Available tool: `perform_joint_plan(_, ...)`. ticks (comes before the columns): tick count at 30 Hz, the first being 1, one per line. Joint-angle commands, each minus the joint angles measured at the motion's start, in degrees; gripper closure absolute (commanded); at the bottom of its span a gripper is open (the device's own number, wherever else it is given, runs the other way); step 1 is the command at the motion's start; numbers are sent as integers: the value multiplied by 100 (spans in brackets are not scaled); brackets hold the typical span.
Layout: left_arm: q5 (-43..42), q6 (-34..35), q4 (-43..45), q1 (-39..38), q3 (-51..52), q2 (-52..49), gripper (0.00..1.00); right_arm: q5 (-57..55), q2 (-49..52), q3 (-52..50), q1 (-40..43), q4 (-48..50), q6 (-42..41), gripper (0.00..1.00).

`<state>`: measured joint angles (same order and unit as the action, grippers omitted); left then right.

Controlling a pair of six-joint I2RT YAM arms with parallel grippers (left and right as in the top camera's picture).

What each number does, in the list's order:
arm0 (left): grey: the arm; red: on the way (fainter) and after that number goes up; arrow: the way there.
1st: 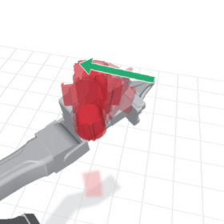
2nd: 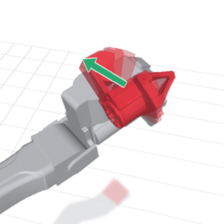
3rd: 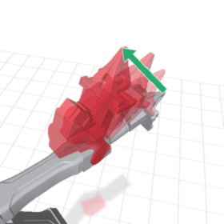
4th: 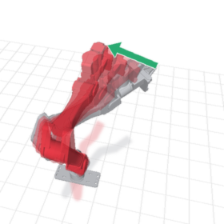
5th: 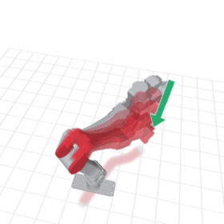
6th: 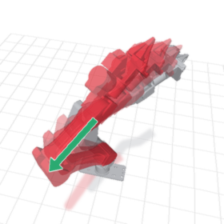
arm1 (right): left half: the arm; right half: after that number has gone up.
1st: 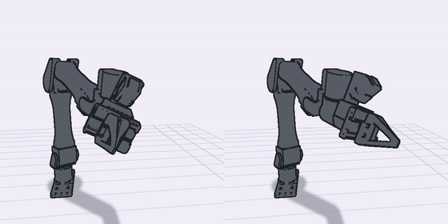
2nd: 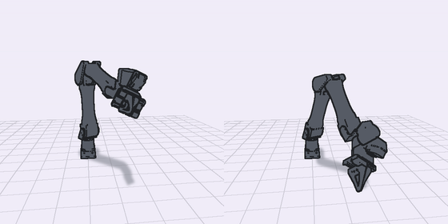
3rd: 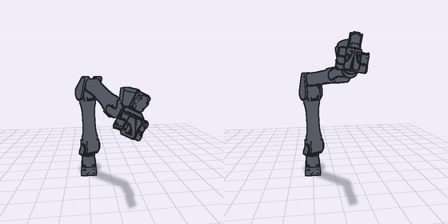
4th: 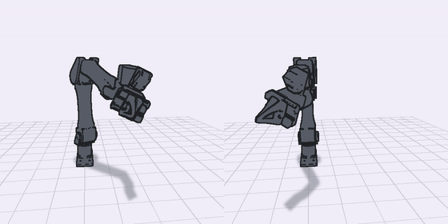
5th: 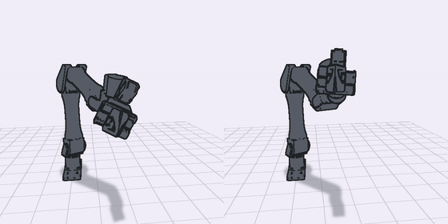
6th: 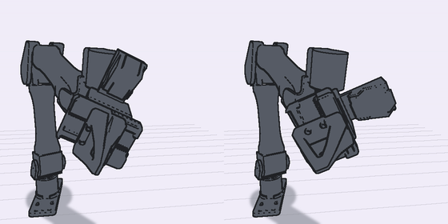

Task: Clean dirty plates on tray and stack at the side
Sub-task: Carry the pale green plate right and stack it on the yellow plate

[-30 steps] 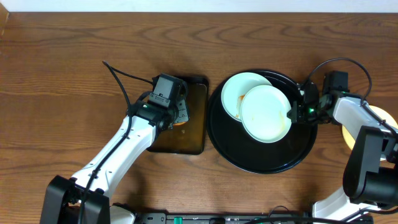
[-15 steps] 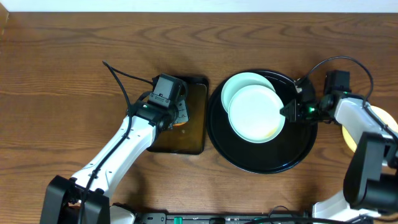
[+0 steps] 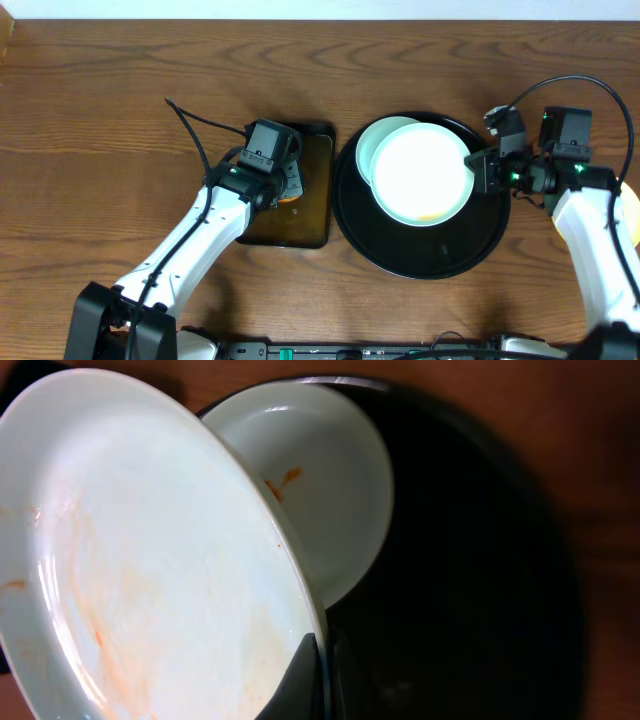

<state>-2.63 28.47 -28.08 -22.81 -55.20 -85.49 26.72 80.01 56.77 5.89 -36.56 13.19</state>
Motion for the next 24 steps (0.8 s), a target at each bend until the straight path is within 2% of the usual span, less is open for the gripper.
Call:
perform_joint_plan(1,68,-37,4,24,-17,52,92,-1150,-527,2,-409,42,101,99)
perform_joint_plan(10,68,-37,2,24,-17,52,92,-4262,-1115,2,-1029,92,-887,99)
perform_joint_plan(24,68,-35,4,24,-17,52,92,-5834,-1117,2,-1027,197,-1003,99)
